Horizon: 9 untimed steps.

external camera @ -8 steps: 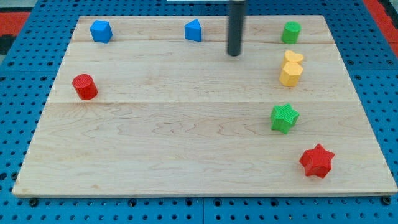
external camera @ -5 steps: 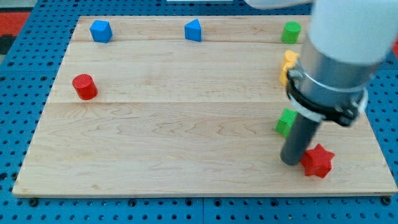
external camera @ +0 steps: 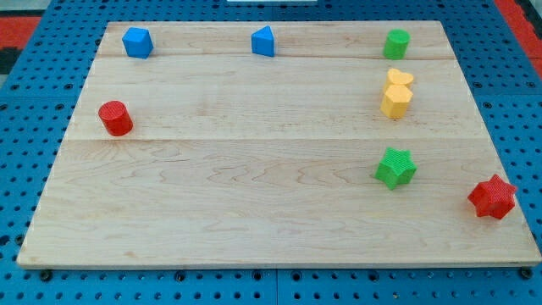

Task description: Slide the red star between green star and yellow hexagon

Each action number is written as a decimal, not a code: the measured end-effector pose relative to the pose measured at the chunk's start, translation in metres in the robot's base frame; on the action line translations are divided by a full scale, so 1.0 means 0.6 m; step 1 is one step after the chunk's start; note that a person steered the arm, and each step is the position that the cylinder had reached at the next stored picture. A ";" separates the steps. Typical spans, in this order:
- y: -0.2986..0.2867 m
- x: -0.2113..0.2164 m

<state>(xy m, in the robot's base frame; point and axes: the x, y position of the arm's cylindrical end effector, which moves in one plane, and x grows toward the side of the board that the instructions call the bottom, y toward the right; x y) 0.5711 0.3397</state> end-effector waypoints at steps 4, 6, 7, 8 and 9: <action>-0.130 0.035; -0.176 -0.040; -0.190 -0.076; -0.143 -0.036; -0.187 -0.027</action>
<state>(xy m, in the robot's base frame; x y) 0.5547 0.2277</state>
